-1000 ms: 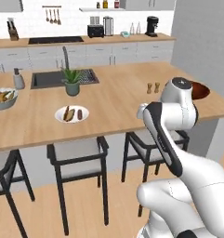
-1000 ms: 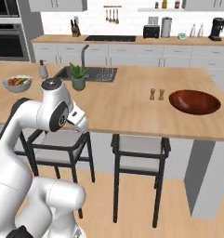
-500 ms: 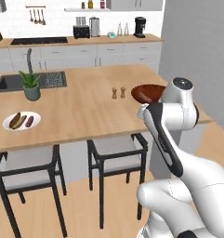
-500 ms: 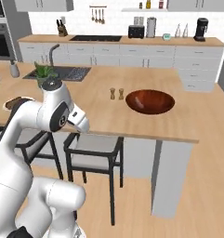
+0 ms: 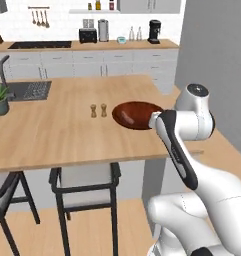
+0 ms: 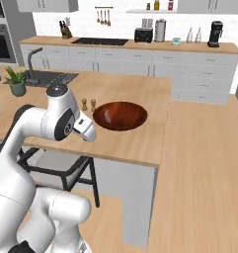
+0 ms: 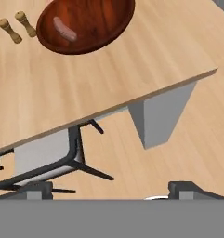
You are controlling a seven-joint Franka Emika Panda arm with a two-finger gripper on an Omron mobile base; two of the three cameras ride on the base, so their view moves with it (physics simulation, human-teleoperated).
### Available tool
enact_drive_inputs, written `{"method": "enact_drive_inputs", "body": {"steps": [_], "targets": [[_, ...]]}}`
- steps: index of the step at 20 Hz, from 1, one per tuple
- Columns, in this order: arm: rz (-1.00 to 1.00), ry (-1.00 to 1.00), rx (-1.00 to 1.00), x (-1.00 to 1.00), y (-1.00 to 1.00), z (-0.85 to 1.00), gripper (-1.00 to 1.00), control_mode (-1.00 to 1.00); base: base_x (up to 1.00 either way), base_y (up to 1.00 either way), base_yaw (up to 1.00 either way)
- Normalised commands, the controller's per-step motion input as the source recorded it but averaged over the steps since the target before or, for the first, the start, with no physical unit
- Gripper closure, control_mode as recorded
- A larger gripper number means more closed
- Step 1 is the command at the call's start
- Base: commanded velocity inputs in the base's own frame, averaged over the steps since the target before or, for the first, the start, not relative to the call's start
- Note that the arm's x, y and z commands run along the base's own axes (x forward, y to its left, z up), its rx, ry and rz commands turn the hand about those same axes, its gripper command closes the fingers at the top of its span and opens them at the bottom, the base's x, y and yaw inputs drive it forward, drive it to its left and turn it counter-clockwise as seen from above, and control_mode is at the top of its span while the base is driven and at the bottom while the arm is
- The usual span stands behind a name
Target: Place one bun and one sausage from the bowl on each plate.
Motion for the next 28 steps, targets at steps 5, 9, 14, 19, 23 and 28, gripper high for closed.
{"method": "enact_drive_inputs", "body": {"steps": [5,9,14,19,23,28], "targets": [[0.0,0.0,0.0,0.0,0.0,0.0,-1.0,1.0,0.63,-0.72,0.13],[0.04,0.0,0.02,0.1,0.0,0.07,-1.0,-1.0,0.64,-0.02,0.08],[0.22,0.0,0.1,0.19,0.14,0.17,-1.0,-1.0,0.0,0.0,0.0],[0.27,0.02,0.03,0.63,0.76,-0.08,-1.0,-1.0,0.0,0.0,0.0],[0.14,0.19,0.0,1.0,0.46,-0.36,-1.0,-1.0,0.0,0.0,0.0],[0.08,0.24,0.0,1.0,0.19,-0.73,-1.0,-1.0,0.0,0.0,0.0]]}}
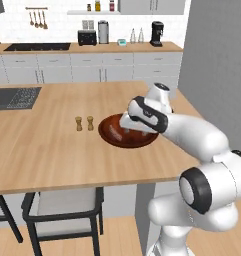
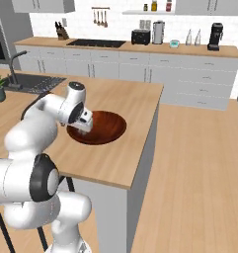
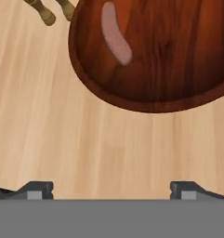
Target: Place one bun and one sausage from the bowl on each plate.
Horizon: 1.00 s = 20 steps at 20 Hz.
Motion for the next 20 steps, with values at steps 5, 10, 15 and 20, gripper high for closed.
{"method": "enact_drive_inputs", "body": {"steps": [5,10,15,20], "targets": [[0.08,0.13,0.0,0.96,0.03,-0.56,-1.0,-1.0,0.0,0.0,0.0],[0.1,0.01,0.0,0.8,0.1,-0.48,-1.0,-1.0,0.0,0.0,0.0],[0.09,0.0,0.0,0.64,0.16,-0.48,-1.0,-1.0,0.0,0.0,0.0],[0.07,0.0,0.0,0.47,0.1,-0.45,-1.0,-1.0,0.0,0.0,0.0]]}}
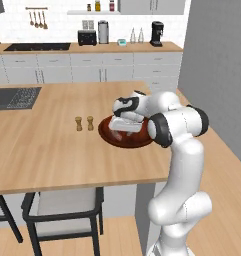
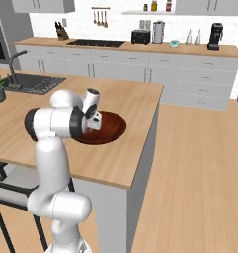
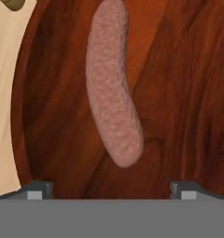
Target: Place one bun and one sausage from the bowl on each plate.
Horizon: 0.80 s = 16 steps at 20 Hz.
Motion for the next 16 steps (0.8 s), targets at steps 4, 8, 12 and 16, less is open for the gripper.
{"method": "enact_drive_inputs", "body": {"steps": [4,8,12,16], "targets": [[0.07,0.0,0.0,0.49,0.16,-0.4,-1.0,-1.0,0.0,0.0,0.0],[0.04,0.0,0.0,0.69,0.13,-0.24,-1.0,-1.0,0.0,0.0,0.0],[0.04,-0.04,0.0,0.11,0.02,-0.36,1.0,-1.0,0.0,0.0,0.0],[0.01,-0.08,-0.01,0.0,0.01,-0.41,1.0,-1.0,0.0,0.0,0.0]]}}
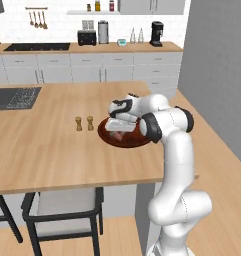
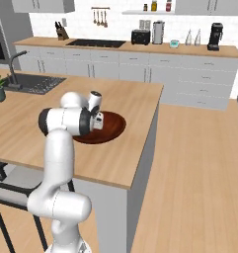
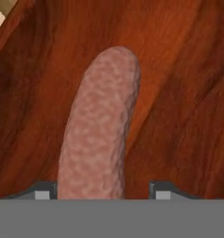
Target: Place one bun and one sausage from the bowl on each plate.
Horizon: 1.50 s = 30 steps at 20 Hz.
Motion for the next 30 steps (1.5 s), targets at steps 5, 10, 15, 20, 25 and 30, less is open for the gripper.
{"method": "enact_drive_inputs", "body": {"steps": [5,10,15,20,25,30], "targets": [[0.0,-0.11,0.0,-0.12,-0.27,0.25,1.0,-1.0,0.0,0.0,0.0],[0.0,-0.18,0.04,-0.67,-0.66,0.98,1.0,-1.0,0.0,0.0,0.0],[0.0,-0.17,0.01,-0.98,-0.68,1.0,1.0,-1.0,0.0,0.0,0.0],[-0.01,-0.06,-0.06,-1.0,-0.35,0.85,1.0,-1.0,0.0,0.0,0.0],[-0.05,0.02,-0.17,-1.0,-0.18,0.39,1.0,-1.0,0.0,0.0,0.0],[-0.08,0.02,-0.13,-1.0,-0.13,0.07,1.0,-1.0,0.0,0.0,0.0]]}}
